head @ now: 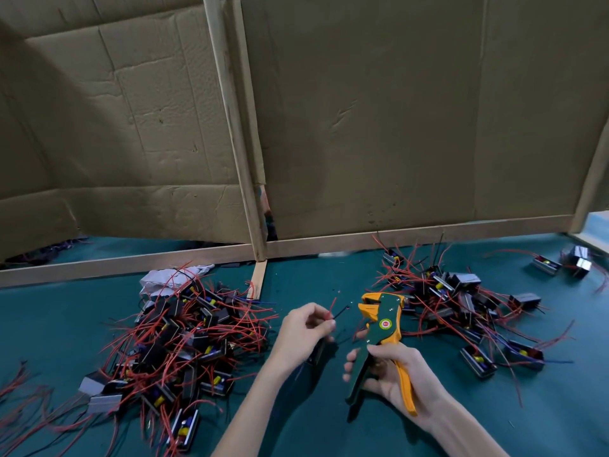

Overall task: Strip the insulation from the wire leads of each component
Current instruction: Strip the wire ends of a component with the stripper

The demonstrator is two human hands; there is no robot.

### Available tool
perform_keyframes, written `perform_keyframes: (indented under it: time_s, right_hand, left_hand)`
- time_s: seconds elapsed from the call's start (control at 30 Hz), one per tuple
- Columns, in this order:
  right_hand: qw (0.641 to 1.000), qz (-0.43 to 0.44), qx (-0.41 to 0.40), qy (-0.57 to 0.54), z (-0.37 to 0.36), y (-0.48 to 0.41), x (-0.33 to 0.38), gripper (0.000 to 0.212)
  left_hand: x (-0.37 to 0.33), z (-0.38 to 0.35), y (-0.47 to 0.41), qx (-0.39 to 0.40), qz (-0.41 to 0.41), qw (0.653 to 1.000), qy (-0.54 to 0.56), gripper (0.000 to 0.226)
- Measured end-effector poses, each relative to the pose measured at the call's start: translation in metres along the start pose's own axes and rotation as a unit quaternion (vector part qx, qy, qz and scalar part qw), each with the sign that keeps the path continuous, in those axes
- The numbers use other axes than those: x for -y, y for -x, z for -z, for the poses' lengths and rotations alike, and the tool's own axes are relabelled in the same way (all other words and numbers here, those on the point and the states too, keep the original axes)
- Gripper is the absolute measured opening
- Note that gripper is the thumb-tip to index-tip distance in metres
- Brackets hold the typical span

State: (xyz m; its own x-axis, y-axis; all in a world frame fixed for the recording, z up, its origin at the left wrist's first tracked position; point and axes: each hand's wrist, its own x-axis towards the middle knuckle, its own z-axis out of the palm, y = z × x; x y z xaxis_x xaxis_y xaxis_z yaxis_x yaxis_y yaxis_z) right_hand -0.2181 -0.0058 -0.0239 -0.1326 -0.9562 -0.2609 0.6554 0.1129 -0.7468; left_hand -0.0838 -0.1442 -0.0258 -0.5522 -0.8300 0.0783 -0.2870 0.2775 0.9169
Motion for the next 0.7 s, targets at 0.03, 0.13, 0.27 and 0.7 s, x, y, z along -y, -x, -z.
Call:
perform_keyframes:
  time_s: [0.03, 0.13, 0.27, 0.7]
  right_hand:
    - [1.0, -0.001, 0.0, 0.002, 0.0, 0.0, 0.0, 0.041]
    - [1.0, -0.015, 0.008, 0.016, -0.003, 0.001, 0.003, 0.043]
    - [0.998, -0.036, 0.038, 0.035, -0.006, 0.005, 0.005, 0.042]
    - [0.989, -0.03, 0.098, 0.103, -0.01, 0.013, 0.008, 0.043]
  left_hand:
    - [0.0, 0.002, 0.001, 0.004, 0.003, 0.999, 0.046, 0.011]
    - [-0.004, 0.01, 0.004, 0.008, 0.009, 0.992, 0.122, 0.011]
    - [-0.017, 0.023, 0.007, -0.007, -0.002, 0.987, 0.16, 0.011]
    - [-0.039, 0.024, 0.016, 0.021, -0.003, 0.989, 0.148, 0.014]
